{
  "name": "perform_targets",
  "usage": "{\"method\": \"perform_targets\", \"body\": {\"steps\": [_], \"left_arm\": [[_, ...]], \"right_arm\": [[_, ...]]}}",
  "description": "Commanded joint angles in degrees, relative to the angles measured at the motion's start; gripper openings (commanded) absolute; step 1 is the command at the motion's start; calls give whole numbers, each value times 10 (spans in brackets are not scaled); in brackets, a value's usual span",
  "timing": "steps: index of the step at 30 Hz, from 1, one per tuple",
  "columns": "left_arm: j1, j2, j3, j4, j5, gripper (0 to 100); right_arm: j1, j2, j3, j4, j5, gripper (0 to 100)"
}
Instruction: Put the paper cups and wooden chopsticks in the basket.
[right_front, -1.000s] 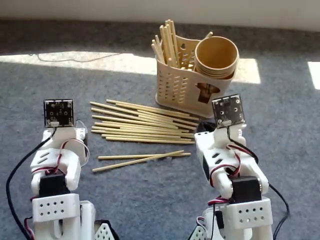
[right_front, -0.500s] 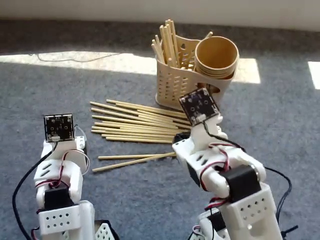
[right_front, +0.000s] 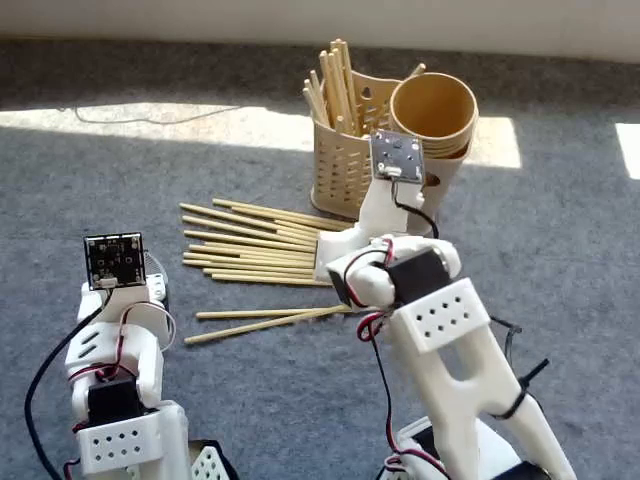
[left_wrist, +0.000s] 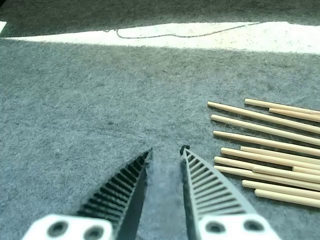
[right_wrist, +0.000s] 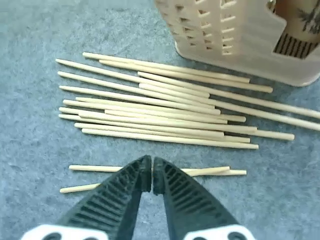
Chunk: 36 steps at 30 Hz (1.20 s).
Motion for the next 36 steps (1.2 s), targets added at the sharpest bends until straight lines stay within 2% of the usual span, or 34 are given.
{"method": "perform_targets", "body": {"steps": [1, 3, 9, 23, 25, 31, 36], "left_arm": [[-8, -6, -3, -9, -4, 106], [-8, -6, -3, -9, -4, 106], [-8, -6, -3, -9, -4, 106], [-8, -5, -2, -9, -5, 106], [-8, -5, -2, -9, -5, 106], [-8, -5, 0, -9, -5, 106], [-8, -10, 5, -9, -12, 106]], "right_arm": [[-21, 62, -4, -16, -85, 116], [-29, 101, -4, -16, -114, 147], [-37, 203, -5, -22, -151, 151], [-14, 383, -88, -22, -185, 148], [0, 394, -100, -22, -200, 132], [17, 394, -107, -22, -202, 3], [17, 387, -107, -16, -202, 5]]}}
